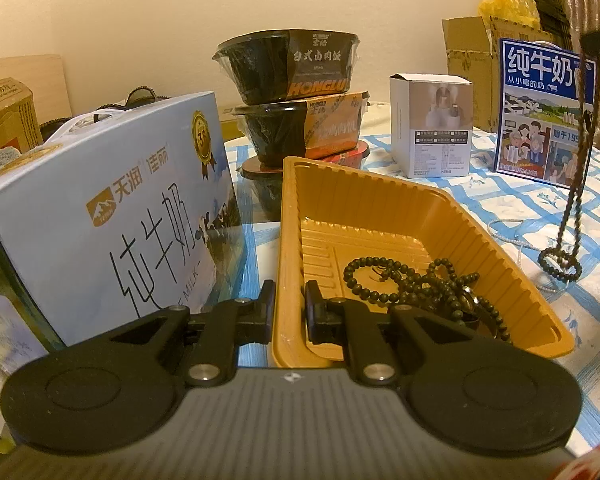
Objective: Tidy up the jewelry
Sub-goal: 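Lift the brown bead necklace high above the tray with the right gripper, then lower the brown necklace into the orange tray and open the right gripper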
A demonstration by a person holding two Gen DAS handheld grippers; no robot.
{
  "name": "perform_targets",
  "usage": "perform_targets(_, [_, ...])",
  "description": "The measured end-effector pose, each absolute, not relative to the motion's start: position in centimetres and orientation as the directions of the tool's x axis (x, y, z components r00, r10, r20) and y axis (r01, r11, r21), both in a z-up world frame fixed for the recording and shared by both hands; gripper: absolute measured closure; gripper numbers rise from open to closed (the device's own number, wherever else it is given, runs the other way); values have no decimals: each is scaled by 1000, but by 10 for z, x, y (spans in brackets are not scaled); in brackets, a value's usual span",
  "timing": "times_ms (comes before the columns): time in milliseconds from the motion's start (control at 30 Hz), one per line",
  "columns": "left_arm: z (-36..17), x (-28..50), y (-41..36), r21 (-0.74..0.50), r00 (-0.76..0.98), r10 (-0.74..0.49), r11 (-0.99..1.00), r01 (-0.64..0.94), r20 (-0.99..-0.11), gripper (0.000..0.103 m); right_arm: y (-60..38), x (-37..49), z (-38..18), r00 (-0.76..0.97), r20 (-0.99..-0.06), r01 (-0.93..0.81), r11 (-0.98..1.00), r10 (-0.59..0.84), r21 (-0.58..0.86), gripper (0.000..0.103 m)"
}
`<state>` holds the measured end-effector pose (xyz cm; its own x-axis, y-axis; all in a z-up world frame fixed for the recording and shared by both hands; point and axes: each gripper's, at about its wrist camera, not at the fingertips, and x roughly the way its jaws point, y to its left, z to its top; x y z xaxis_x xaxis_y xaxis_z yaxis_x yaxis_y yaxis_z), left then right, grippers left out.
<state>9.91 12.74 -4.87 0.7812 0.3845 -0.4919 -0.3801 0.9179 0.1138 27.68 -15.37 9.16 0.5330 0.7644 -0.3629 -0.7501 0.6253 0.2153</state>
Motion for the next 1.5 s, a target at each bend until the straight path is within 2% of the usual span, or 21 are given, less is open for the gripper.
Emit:
perform_targets(333, [-48, 100, 127, 106, 783, 382, 918, -381, -492, 90, -119, 257, 124, 420, -279, -828, 490, 864, 272, 96])
perform_targets(833, [-47, 99, 127, 92, 786, 379, 918, -385, -488, 90, -39, 233, 109, 210, -225, -873, 286, 951, 395, 96])
perform_targets(967, [-46, 99, 127, 87, 789, 376, 919, -384, -486, 91, -26, 237, 87, 184, -276, -859, 291, 943, 421, 96])
perform_targets(1233, [-45, 98, 127, 79, 791, 373, 919, -385, -485, 91, -16, 249, 8, 158, -462, -785, 395, 873, 478, 96])
perform_targets(1500, [-47, 100, 127, 83, 786, 377, 917, -389, -490, 90, -18, 255, -34, 147, -557, -753, 458, 817, 473, 96])
